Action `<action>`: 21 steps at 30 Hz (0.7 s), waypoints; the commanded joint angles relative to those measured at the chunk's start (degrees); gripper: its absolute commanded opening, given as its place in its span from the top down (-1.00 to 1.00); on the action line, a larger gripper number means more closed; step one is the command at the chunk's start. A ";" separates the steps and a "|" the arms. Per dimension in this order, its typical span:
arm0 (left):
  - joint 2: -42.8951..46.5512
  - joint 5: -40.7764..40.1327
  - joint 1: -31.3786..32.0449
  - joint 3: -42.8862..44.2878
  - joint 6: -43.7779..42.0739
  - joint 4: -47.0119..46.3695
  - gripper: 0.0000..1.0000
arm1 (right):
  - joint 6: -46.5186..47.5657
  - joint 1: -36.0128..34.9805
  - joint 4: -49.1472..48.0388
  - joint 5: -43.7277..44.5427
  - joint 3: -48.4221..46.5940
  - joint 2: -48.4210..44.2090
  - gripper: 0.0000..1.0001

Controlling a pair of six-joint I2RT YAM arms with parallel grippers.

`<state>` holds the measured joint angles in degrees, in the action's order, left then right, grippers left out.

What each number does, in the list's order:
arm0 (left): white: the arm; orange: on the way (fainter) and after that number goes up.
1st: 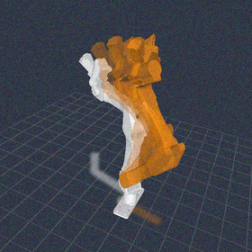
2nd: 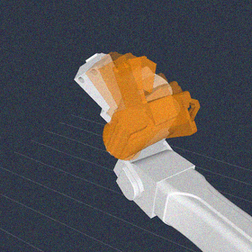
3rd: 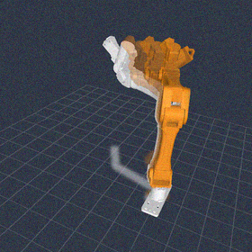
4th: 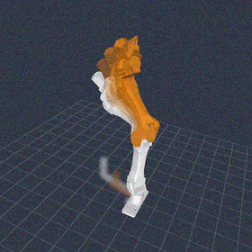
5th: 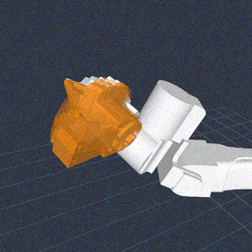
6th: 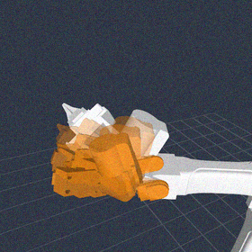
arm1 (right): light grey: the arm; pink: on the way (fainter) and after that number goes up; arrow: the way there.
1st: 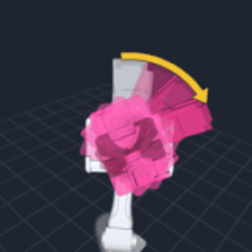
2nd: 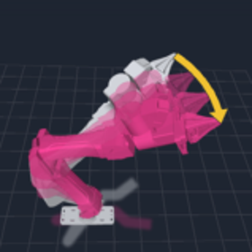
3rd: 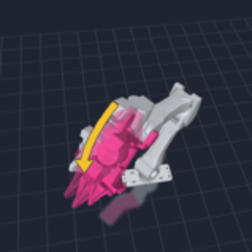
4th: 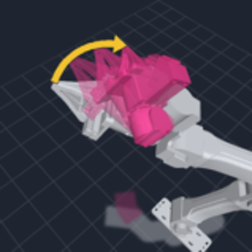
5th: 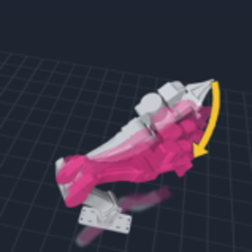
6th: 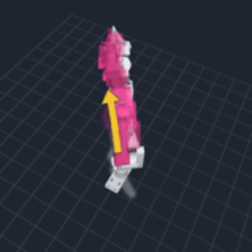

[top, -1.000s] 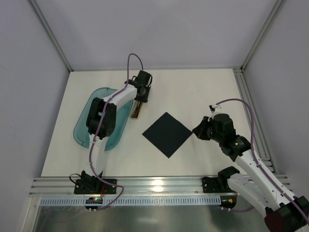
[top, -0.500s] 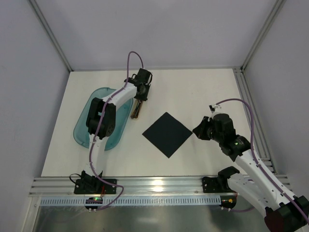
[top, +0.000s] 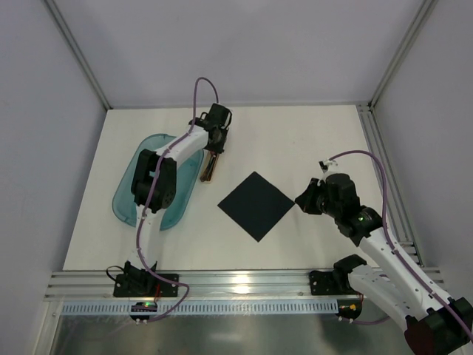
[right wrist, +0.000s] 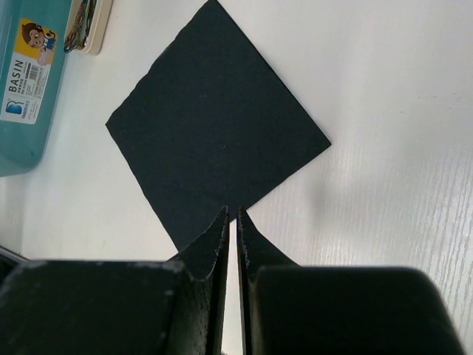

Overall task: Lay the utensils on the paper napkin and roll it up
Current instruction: Pick up the utensils from the container.

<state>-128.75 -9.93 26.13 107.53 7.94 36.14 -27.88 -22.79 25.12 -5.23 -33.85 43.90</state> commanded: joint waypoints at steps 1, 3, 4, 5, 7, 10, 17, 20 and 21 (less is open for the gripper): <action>0.34 0.96 -0.38 2.43 -2.05 -0.01 0.44 | 1.16 -0.33 -0.87 1.10 -1.66 0.31 0.83; -0.10 1.76 -0.38 2.43 -2.67 0.07 0.45 | 1.25 -0.33 -1.04 1.19 -1.75 0.48 0.83; -0.19 2.28 -0.38 2.43 -2.76 0.07 0.45 | 1.33 -0.33 -1.13 1.19 -1.84 0.83 0.83; -0.62 2.29 -0.38 2.51 -2.85 0.07 0.46 | 1.34 -0.33 -1.30 1.02 -2.01 0.92 0.83; -0.98 3.07 -0.38 2.51 -2.93 0.42 0.48 | 1.25 -0.33 -1.31 0.75 -2.45 1.54 0.83; -1.77 2.30 -0.38 1.99 -3.20 0.07 0.49 | 1.25 -0.33 -1.31 0.66 -2.98 2.15 0.83; -3.61 1.40 -0.47 1.20 -2.85 -0.02 0.49 | 1.42 -0.33 -0.78 0.67 -3.33 1.63 0.83; -3.88 1.76 -0.38 1.02 -2.76 0.07 0.51 | 1.34 -0.33 -0.69 0.93 -3.16 1.28 0.83; -3.97 1.50 -0.38 0.93 -2.59 0.07 0.53 | 1.34 -0.42 -0.78 0.93 -3.07 1.10 0.83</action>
<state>-130.87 -8.51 26.06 107.90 5.52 35.88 -27.14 -22.79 25.17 -5.06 -34.61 46.11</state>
